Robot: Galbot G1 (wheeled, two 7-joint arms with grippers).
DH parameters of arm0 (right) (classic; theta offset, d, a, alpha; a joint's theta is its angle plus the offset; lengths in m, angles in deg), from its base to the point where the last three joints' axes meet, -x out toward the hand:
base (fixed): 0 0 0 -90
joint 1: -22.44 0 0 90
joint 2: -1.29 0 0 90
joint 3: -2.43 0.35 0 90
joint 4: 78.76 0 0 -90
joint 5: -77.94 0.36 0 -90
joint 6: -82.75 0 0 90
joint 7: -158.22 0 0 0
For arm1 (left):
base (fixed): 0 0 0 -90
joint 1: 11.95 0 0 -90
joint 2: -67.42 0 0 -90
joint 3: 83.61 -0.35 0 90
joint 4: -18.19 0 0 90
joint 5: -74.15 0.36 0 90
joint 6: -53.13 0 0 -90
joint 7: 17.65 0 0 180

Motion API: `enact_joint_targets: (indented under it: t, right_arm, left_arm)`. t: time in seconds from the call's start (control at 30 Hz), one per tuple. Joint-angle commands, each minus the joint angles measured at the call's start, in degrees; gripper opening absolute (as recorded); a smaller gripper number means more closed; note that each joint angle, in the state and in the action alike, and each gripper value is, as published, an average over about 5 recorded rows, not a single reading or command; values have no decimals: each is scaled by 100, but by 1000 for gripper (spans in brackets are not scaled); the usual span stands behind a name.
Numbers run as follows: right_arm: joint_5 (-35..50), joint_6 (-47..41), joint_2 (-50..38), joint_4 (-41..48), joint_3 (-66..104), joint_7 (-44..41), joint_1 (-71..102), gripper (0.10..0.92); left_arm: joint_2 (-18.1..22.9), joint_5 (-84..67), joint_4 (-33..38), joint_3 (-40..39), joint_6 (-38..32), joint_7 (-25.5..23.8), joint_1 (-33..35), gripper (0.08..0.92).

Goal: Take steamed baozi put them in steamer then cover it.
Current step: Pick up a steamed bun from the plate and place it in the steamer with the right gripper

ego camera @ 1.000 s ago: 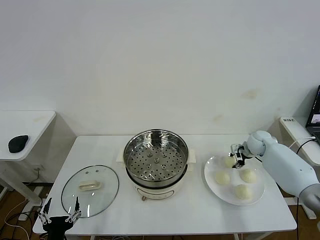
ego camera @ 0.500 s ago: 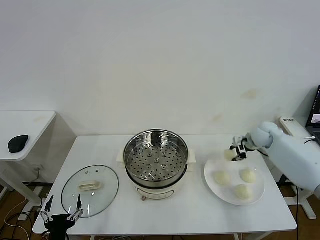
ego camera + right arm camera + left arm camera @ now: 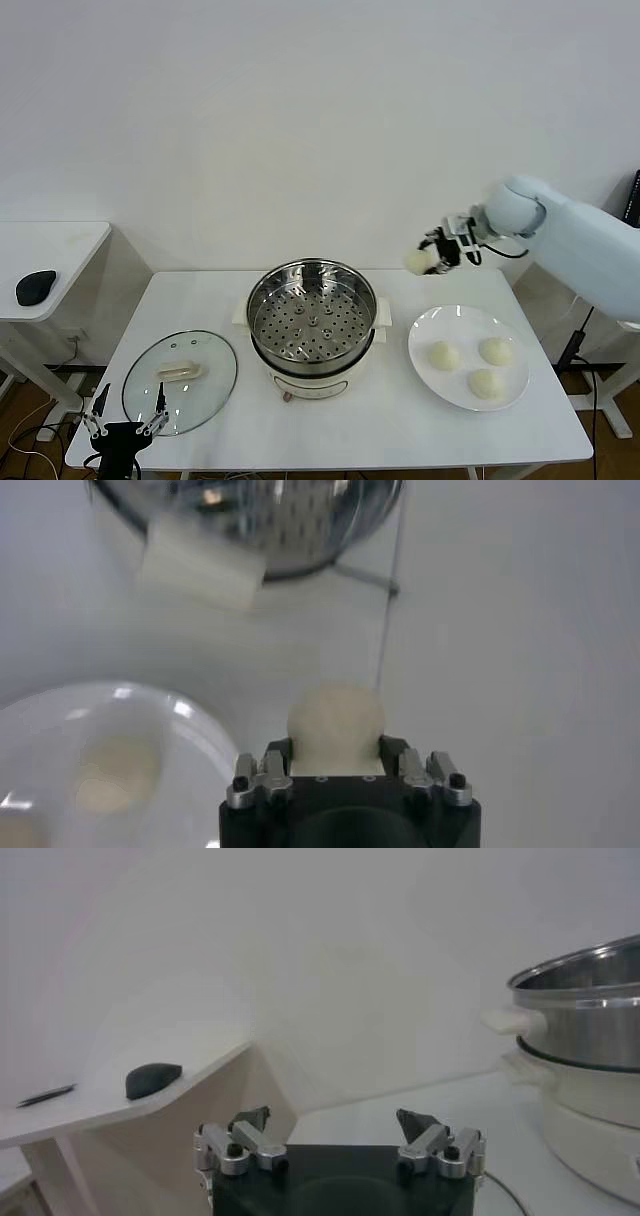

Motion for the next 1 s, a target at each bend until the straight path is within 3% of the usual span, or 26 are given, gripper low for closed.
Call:
enact_joint_targets:
  t: [0.03, 0.6, 1.0]
  right_arm:
    - [576, 365, 1302, -112, -1109, 204, -969, 552]
    - [-1343, 1994, 2562, 846, -1499, 612, -67, 547]
    - [-2430, 2983, 2756, 1616, -1389, 886, 255, 552]
  left_arm:
    - [-79, -85, -51, 36, 22, -13, -58, 823]
    - [-121, -123, -126, 166, 12, -19, -70, 823]
    - [-26, -106, -171, 186, -6, -22, -58, 823]
